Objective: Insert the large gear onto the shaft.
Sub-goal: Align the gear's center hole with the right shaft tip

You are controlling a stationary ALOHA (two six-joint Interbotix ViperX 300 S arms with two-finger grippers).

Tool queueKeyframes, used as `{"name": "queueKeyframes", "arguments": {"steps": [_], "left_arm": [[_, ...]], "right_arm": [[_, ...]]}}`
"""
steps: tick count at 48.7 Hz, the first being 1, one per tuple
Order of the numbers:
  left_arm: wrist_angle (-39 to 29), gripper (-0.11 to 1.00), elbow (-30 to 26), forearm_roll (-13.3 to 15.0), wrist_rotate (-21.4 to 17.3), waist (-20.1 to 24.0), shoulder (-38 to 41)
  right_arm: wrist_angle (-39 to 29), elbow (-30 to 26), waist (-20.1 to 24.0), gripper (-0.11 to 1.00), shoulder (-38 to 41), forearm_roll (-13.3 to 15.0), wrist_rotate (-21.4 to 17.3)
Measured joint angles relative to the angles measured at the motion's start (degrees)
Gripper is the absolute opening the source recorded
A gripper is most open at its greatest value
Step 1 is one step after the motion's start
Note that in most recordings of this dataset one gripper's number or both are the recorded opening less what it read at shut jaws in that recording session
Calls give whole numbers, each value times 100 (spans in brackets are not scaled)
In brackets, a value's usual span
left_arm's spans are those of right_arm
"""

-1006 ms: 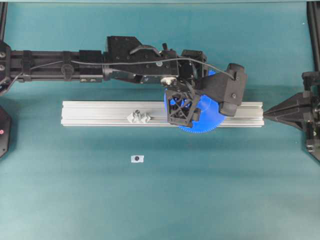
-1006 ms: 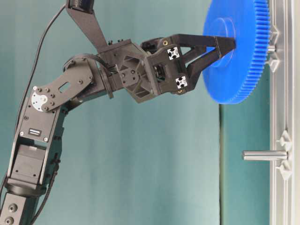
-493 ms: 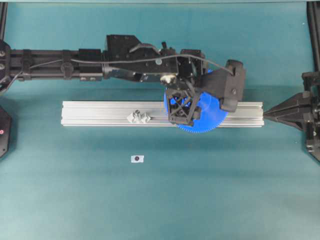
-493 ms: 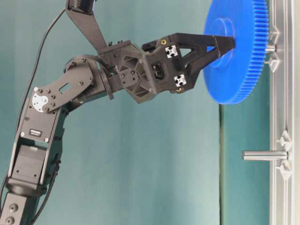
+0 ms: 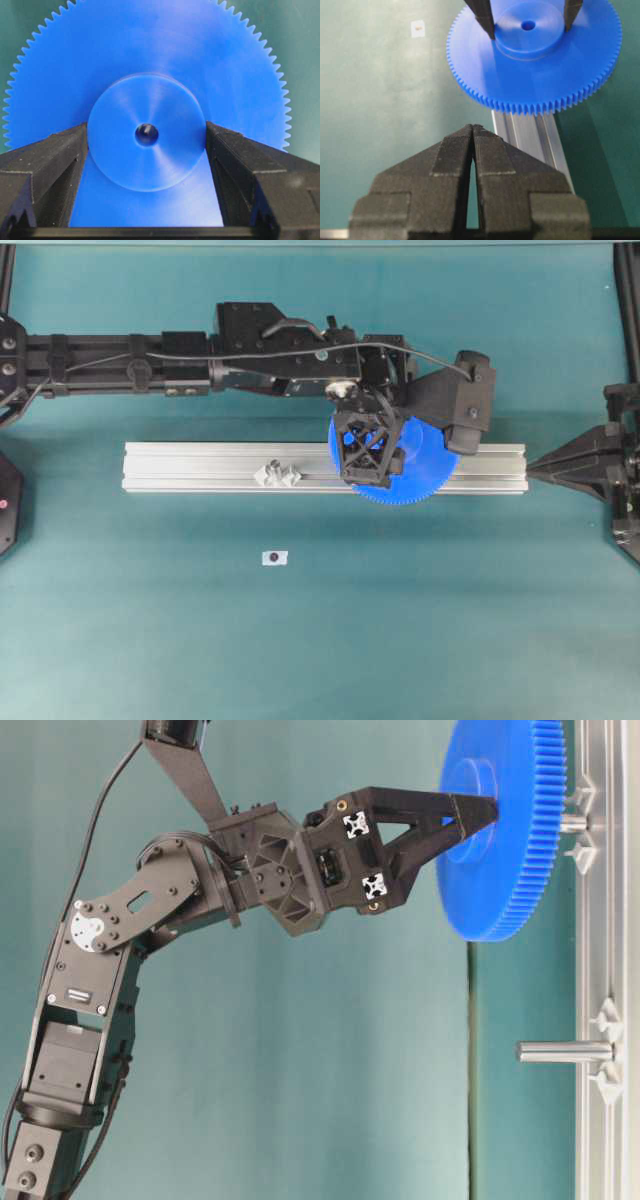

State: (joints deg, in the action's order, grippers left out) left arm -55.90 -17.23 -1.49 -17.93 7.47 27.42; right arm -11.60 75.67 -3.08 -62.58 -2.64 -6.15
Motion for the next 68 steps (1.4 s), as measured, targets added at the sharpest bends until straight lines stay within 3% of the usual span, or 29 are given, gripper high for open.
{"name": "queueKeyframes", "arguments": {"steps": [21,27,68], "left_arm": [[-9,79,9,26,448,9,0],[18,89,44,26,492,-35,0],[70,87,571,-18,844,-141,-255]], "right_arm": [[9,0,0,10,0,0,0],[9,0,0,10,0,0,0],[9,0,0,10,0,0,0]]}}
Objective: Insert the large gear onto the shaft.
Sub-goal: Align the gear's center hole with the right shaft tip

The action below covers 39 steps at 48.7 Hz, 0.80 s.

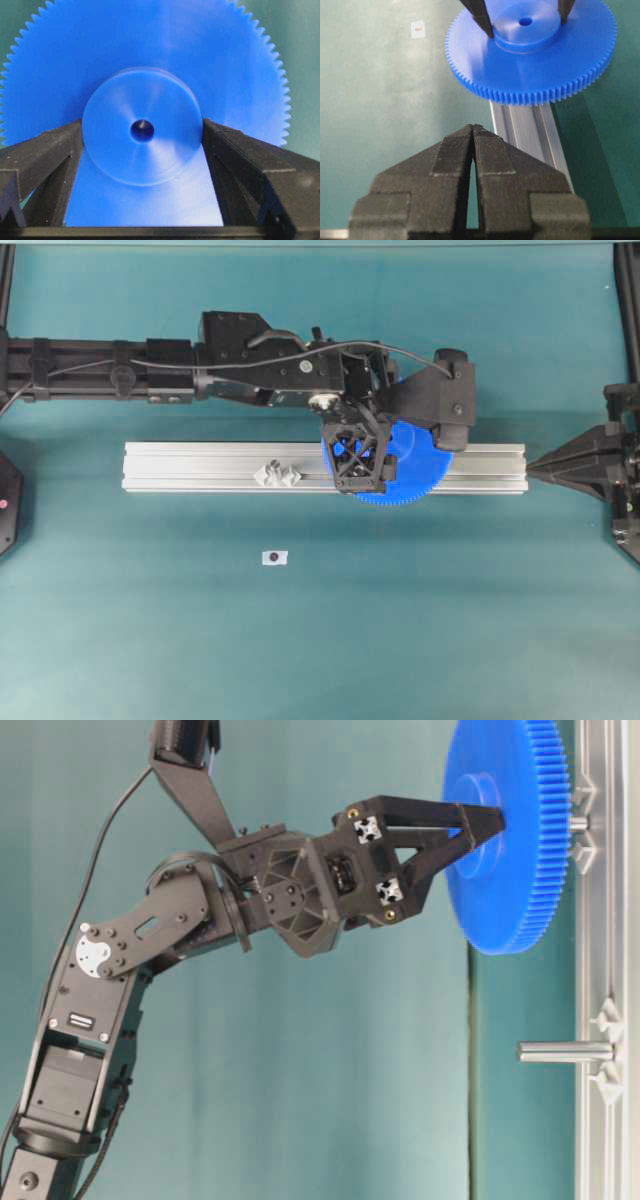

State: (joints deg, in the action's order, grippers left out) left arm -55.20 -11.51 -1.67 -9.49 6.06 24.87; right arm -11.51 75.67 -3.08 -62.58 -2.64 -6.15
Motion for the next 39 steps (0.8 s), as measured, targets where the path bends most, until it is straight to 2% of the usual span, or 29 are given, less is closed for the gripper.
{"name": "queueKeyframes", "arguments": {"steps": [13,39], "left_arm": [[62,87,-281,0,-9,-26,176],[79,87,-396,-9,-35,-44,211]], "right_arm": [[9,0,0,10,0,0,0],[9,0,0,10,-9,0,0]]}}
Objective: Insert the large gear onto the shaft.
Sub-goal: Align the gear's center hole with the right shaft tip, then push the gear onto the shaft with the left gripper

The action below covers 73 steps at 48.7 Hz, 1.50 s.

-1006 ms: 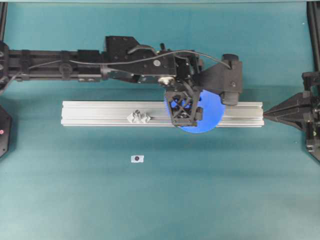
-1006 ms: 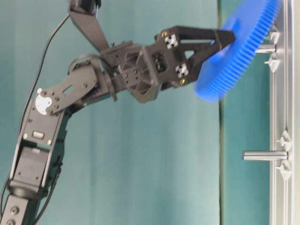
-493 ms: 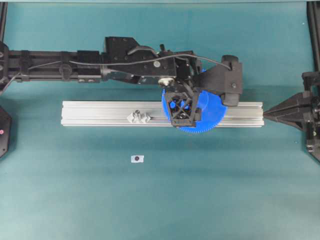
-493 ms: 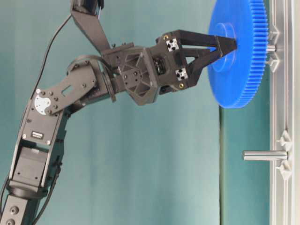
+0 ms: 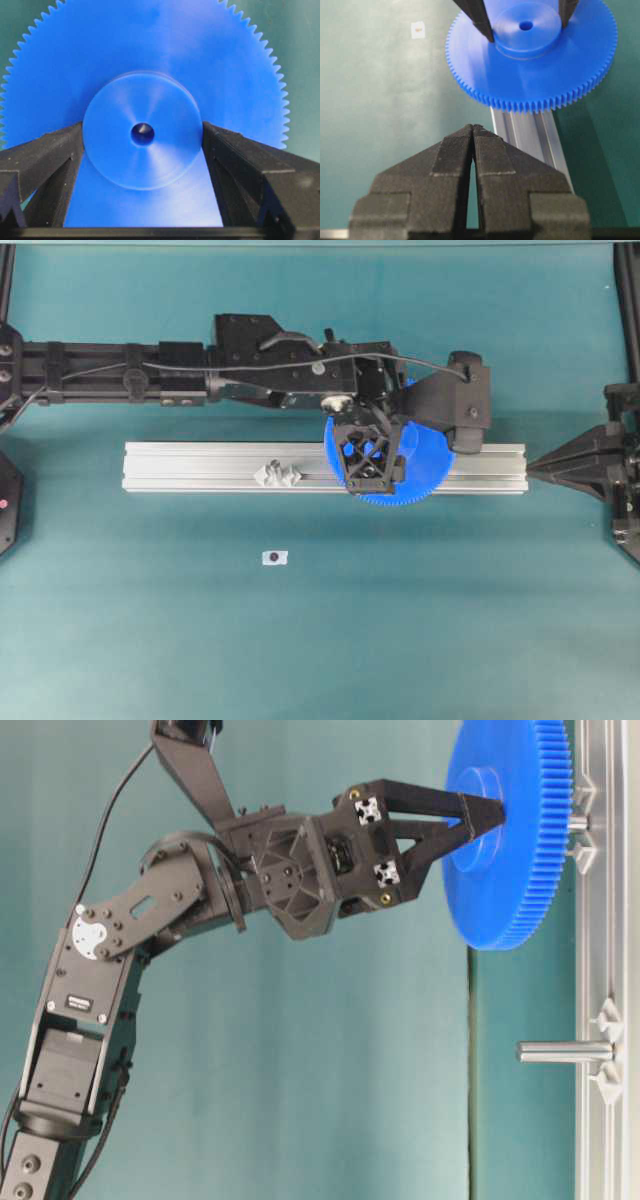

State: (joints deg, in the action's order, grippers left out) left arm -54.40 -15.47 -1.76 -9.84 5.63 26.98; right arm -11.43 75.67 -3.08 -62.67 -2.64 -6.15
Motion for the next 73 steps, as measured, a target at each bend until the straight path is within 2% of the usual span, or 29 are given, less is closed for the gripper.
{"name": "queueKeyframes", "arguments": {"steps": [27,39,58,73], "left_arm": [[-26,87,-202,9,26,18,44],[-44,94,-237,9,35,18,97],[-220,93,-281,9,70,9,97],[-246,93,-642,18,70,-9,123]], "right_arm": [[0,0,0,10,0,0,0],[0,0,0,10,9,0,0],[0,0,-9,10,9,0,0],[0,0,0,10,0,0,0]]}}
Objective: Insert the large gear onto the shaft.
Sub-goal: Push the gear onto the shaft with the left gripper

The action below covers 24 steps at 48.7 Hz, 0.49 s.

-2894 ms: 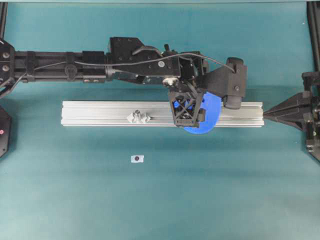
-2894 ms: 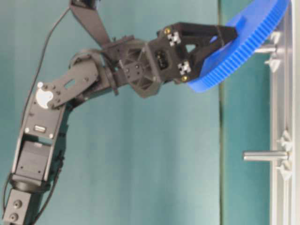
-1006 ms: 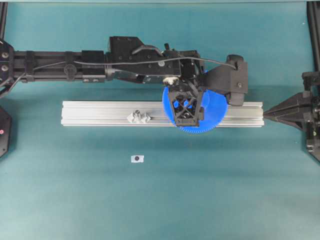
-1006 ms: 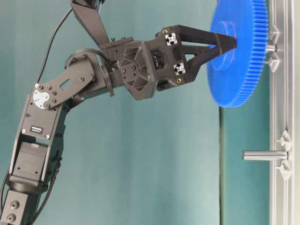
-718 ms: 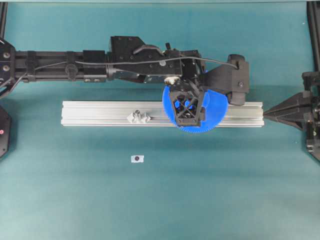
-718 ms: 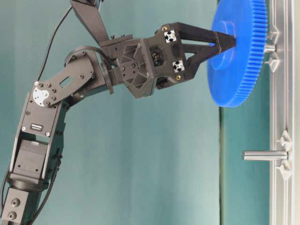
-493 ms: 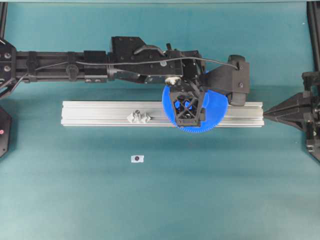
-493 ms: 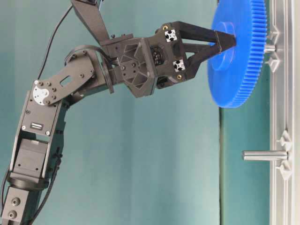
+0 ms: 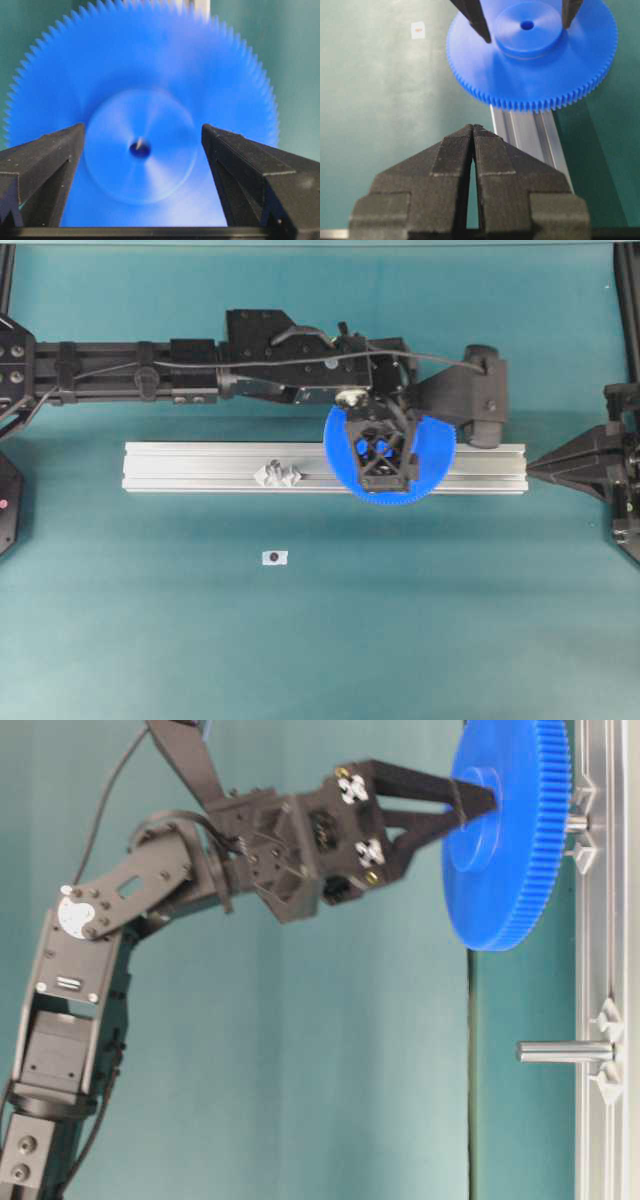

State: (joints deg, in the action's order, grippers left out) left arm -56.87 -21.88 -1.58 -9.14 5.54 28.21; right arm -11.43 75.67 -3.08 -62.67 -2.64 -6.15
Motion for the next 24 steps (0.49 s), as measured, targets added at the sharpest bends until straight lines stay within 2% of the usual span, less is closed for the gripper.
{"name": "queueKeyframes", "arguments": {"steps": [24], "left_arm": [[-246,93,-185,0,-35,-53,149]], "right_arm": [[0,0,0,10,0,0,0]]}}
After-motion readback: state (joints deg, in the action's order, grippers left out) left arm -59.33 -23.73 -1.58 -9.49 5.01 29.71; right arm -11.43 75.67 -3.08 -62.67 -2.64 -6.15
